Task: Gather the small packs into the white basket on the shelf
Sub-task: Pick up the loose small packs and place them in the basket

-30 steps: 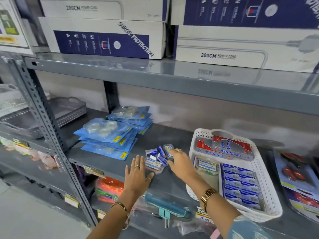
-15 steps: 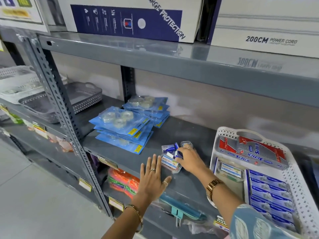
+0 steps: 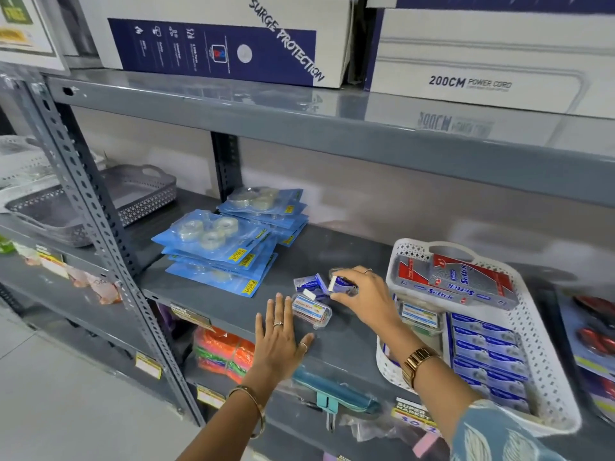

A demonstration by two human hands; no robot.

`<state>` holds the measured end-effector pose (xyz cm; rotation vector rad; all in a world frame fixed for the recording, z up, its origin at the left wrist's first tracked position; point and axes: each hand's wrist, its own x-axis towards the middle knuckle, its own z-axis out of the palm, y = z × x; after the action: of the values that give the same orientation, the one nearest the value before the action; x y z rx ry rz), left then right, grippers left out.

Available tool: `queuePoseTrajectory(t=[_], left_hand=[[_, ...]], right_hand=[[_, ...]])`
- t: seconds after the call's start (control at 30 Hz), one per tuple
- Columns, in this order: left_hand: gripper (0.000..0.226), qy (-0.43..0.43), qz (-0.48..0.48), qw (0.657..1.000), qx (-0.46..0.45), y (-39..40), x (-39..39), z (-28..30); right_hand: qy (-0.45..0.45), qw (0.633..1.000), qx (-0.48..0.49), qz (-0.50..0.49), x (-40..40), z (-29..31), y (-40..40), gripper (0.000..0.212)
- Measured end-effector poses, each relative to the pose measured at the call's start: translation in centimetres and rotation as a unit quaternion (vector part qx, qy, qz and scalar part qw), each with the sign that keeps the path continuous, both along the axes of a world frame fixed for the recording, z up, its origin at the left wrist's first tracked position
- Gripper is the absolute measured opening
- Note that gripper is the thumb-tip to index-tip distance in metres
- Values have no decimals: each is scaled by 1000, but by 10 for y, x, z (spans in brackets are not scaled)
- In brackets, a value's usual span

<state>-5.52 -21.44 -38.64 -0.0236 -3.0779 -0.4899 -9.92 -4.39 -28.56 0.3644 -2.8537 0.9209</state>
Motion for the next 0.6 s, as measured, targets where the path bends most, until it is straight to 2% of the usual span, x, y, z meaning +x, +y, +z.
queuePoseTrajectory(t=[0.07,0.13,0.2,0.3,0.43,0.6], left_hand=[[102,23,1,1000,-9,6,1,-5],[88,79,-11,996,-31,16,3,-10],[78,108,-55,992,-34,29,6,-13],[75,145,-110,982,-54,49,13,-11],[63,105,-163,979,-62,73,21,-10],[76,67,-165,981,-82,92,23,-17]], right_hand=[[11,1000,-6,-8,8,4,11,45],[22,999,-17,-23,15,9,23,46],[26,998,-24,-46,23,13,39,44],[17,996,-9,-88,38,17,68,41],[-4,991,25,-129,62,17,110,43],[-40,983,60,-169,89,9,152,44]])
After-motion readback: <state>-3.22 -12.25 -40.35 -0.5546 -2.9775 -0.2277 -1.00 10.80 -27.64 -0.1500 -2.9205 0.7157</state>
